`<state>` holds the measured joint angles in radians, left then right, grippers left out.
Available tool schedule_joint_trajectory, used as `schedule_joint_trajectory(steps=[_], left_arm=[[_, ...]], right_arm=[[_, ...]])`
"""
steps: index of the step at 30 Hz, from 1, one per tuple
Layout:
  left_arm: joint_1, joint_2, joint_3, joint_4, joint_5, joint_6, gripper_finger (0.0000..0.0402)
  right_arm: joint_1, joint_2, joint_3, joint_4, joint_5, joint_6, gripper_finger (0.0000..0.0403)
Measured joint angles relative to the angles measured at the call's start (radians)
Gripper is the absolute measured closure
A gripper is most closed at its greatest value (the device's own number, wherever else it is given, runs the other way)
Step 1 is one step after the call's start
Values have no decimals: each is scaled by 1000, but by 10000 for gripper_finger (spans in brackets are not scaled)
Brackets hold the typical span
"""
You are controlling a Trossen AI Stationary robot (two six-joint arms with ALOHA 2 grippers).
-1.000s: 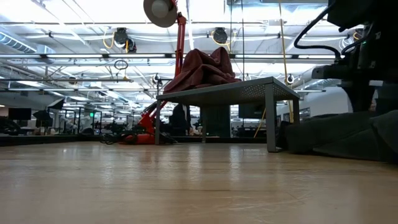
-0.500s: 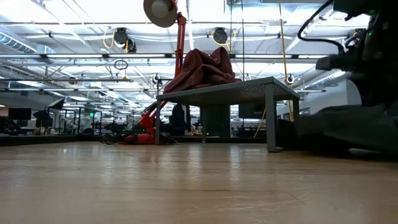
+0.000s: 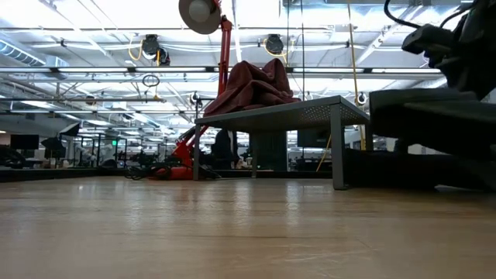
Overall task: Pick & Place hat
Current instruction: Put the black cap on the shelf
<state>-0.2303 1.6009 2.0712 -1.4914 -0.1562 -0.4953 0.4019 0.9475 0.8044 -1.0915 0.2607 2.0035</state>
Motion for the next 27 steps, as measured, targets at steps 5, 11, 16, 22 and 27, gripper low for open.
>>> schedule_joint_trajectory(steps=[5, 11, 16, 22, 27], left_arm=[[0, 0, 0, 0, 0, -8, 220], [0, 0, 0, 0, 0, -8, 220], [0, 0, 0, 0, 0, -8, 220], [0, 0, 0, 0, 0, -7, 220], [1, 0, 0, 0, 1, -5, 220]], right_arm=[[0, -13, 67, -89, 1, -40, 402], [0, 55, 249, -342, 4, -56, 402], [0, 133, 402, -482, 4, -72, 402], [-2, 201, 513, -480, 29, -80, 402], [-3, 245, 562, -480, 60, -46, 402]])
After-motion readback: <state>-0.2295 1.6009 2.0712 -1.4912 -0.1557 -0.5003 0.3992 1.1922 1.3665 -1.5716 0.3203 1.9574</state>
